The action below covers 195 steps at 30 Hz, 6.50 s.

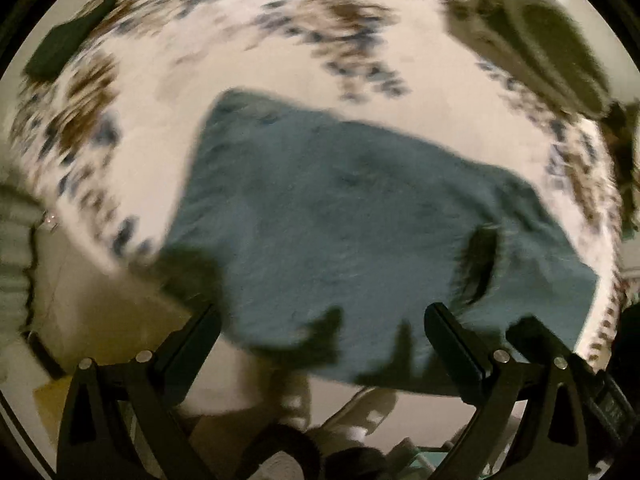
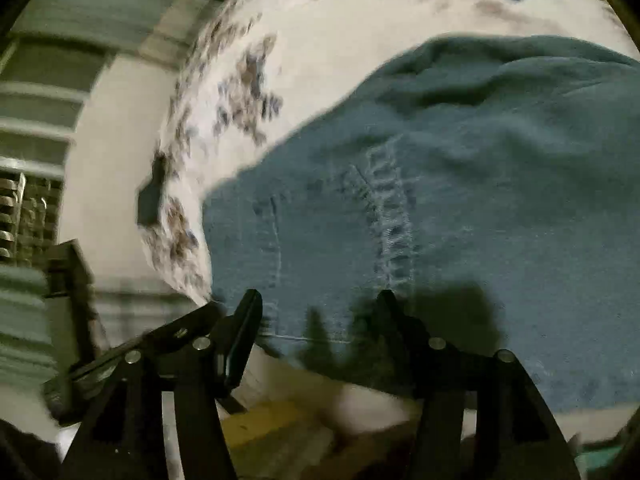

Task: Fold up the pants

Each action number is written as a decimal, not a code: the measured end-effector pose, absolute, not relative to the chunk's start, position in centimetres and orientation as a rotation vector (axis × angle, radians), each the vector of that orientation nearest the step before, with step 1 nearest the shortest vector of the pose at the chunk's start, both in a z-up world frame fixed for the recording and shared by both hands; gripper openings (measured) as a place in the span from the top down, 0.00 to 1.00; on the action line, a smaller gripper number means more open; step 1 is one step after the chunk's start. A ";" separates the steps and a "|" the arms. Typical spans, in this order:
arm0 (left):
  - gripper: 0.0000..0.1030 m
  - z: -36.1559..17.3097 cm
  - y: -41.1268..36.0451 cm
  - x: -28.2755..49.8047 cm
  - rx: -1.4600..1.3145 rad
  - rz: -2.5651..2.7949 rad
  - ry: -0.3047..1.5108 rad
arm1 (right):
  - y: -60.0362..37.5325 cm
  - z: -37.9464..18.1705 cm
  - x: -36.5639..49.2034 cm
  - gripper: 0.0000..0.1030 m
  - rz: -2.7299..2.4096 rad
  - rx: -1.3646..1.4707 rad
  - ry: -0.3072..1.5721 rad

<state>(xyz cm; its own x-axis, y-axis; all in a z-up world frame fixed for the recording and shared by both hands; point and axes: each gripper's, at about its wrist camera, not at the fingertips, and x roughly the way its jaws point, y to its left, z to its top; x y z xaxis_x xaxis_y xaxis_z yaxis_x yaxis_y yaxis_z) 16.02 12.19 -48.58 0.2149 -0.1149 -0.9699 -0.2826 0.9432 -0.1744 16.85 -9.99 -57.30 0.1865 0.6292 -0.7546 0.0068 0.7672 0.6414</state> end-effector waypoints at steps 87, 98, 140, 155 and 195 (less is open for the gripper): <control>0.79 -48.8 21.0 11.8 -0.846 0.327 0.772 | -15.8 -60.6 16.6 0.29 -0.055 0.235 1.527; 0.81 -37.0 6.9 13.7 -0.496 0.039 0.668 | -22.5 -56.9 14.4 0.29 -0.051 0.357 1.439; 0.08 -50.8 3.0 14.6 -0.359 0.164 1.310 | -30.5 -59.5 22.2 0.36 0.369 0.487 1.433; 0.08 -47.2 -1.0 17.9 -0.352 0.037 1.239 | -34.8 -50.8 18.7 0.81 0.146 0.561 1.237; 0.00 -49.7 -9.9 26.7 -0.218 -0.104 1.356 | -49.9 -56.1 18.5 0.37 -0.141 0.689 1.354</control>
